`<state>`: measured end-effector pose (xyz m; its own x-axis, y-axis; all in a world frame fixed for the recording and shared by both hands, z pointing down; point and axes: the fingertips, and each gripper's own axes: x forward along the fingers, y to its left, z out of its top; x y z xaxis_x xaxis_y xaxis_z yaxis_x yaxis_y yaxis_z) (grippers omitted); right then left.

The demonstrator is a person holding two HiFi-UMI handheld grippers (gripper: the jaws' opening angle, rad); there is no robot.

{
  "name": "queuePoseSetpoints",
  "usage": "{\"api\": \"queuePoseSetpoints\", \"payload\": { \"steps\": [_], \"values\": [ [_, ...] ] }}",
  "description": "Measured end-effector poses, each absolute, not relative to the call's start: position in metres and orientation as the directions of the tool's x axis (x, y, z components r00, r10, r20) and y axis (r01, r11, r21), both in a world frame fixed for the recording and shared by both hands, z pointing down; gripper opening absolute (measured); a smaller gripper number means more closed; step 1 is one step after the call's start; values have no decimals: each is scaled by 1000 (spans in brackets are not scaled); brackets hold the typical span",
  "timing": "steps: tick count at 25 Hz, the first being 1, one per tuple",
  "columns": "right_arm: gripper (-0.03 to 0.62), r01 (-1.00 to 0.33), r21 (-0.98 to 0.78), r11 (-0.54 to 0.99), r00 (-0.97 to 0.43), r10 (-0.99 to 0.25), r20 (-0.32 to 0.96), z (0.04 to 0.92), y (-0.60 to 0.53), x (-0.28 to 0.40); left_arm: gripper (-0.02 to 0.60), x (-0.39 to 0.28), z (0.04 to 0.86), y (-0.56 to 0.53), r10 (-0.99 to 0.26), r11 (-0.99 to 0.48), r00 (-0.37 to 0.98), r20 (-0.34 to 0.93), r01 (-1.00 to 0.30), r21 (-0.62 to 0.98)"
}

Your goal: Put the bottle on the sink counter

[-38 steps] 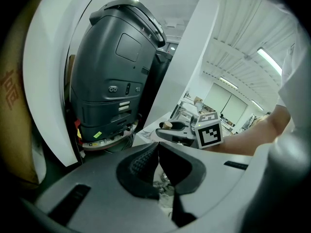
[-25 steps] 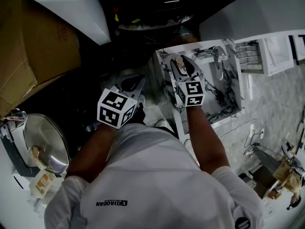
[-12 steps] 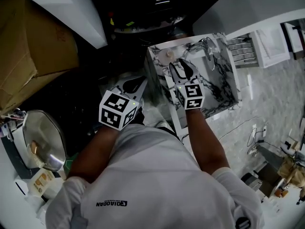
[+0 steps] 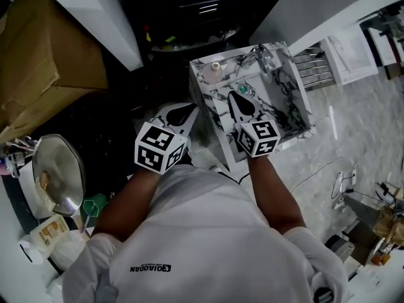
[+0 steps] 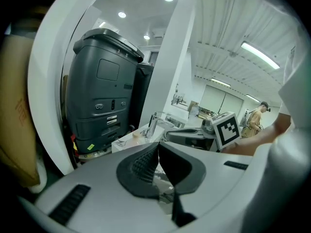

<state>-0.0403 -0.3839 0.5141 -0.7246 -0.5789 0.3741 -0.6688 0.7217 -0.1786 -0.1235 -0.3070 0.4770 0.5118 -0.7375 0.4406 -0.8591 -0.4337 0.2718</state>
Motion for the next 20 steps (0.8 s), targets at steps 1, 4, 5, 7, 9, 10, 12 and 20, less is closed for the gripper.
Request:
{"api": "queuePoseSetpoints", "payload": {
  "steps": [1, 4, 5, 7, 9, 10, 12, 20],
  "values": [
    [42, -658, -205, 724, -738, -567, 367, 509, -376, -38, 15, -120, 474, -303, -741, -434, 512, 435, -859, 273],
    [40, -622, -262, 738, -776, -534, 337, 489, -353, -30, 15, -112, 464, -291, -753, -418, 512, 414, -857, 301],
    [40, -610, -267, 746, -786, -525, 327, 482, -346, -27, 15, -109, 461, -287, -756, -412, 511, 408, -857, 310],
    [40, -592, -266, 761, -800, -512, 313, 469, -331, -20, 15, -103, 456, -280, -763, -409, 505, 404, -861, 303],
    [40, -581, -262, 770, -808, -506, 302, 457, -316, -11, 15, -95, 449, -271, -770, -412, 498, 399, -866, 285],
    [40, -578, -260, 774, -810, -505, 297, 452, -310, -6, 15, -91, 446, -266, -774, -412, 495, 394, -867, 279],
    [40, -575, -254, 778, -813, -506, 290, 445, -297, 5, 15, -83, 441, -256, -782, -411, 490, 387, -870, 272],
    [40, -545, -275, 792, -836, -491, 245, 425, -248, 50, 15, -48, 428, -213, -809, -398, 462, 365, -886, 238]
  ]
}}
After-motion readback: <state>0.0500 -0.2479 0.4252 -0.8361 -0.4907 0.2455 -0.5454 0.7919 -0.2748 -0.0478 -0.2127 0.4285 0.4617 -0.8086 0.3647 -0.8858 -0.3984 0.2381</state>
